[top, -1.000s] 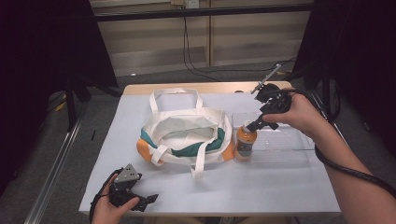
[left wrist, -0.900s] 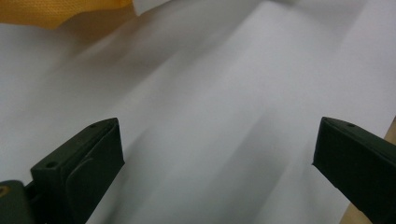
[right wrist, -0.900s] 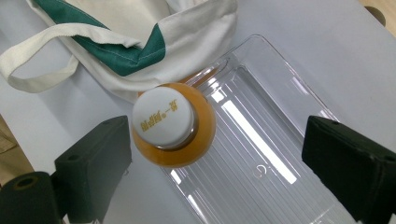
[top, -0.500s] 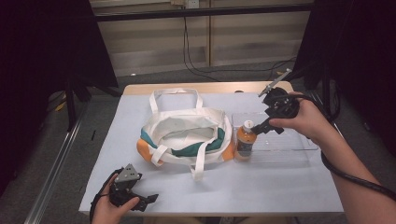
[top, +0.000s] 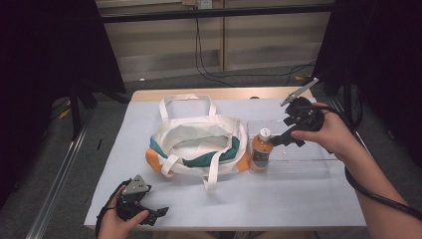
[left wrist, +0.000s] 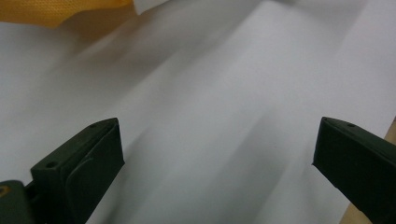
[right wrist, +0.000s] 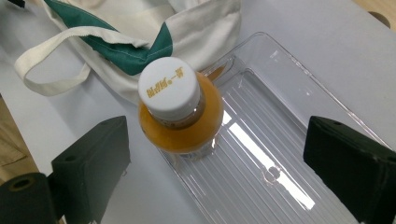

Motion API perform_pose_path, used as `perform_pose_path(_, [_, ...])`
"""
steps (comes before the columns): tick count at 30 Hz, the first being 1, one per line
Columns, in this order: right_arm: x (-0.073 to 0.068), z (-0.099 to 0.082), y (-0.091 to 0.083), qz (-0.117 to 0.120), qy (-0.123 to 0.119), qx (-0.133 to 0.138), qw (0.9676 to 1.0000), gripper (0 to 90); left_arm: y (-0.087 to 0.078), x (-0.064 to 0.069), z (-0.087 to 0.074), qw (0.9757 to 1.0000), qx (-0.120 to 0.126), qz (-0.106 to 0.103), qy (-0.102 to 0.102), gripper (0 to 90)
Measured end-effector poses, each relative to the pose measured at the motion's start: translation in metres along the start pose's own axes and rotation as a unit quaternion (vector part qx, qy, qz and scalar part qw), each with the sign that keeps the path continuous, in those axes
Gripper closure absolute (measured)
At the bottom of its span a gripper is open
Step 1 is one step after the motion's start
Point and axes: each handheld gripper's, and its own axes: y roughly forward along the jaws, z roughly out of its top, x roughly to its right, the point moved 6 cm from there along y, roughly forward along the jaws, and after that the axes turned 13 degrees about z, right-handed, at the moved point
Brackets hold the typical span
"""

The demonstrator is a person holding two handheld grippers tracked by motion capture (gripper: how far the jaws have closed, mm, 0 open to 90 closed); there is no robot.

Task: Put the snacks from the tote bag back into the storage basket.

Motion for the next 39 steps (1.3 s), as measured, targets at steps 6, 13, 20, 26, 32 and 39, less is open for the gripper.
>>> perform_pose_path(6, [0.000,-0.004,-0.002,0.004,0.000,0.013,0.9999,7.4,0.000,0.000,0.000,1.0000,-0.001,0.000,0.001,1.3])
perform_pose_path(13, [-0.001,-0.008,-0.002,0.008,0.002,0.029,0.9996,7.2,0.000,0.000,0.000,1.0000,0.001,0.001,0.001,1.4])
perform_pose_path(20, [0.000,-0.014,0.001,0.004,-0.010,0.037,0.9993,6.9,-0.001,0.000,0.000,1.0000,0.002,0.001,-0.002,1.3])
perform_pose_path(26, [0.000,-0.020,0.004,0.007,-0.011,0.052,0.9985,6.3,-0.001,0.000,-0.001,1.0000,0.001,0.001,-0.001,1.3])
perform_pose_path(32, [-0.001,-0.025,0.006,0.016,-0.006,0.079,0.9967,6.2,-0.001,0.001,-0.001,1.0000,-0.001,0.000,-0.002,1.3])
perform_pose_path(39, [-0.002,-0.030,0.008,0.019,-0.010,0.088,0.9959,6.2,-0.001,0.001,-0.001,1.0000,0.000,0.000,-0.002,1.3])
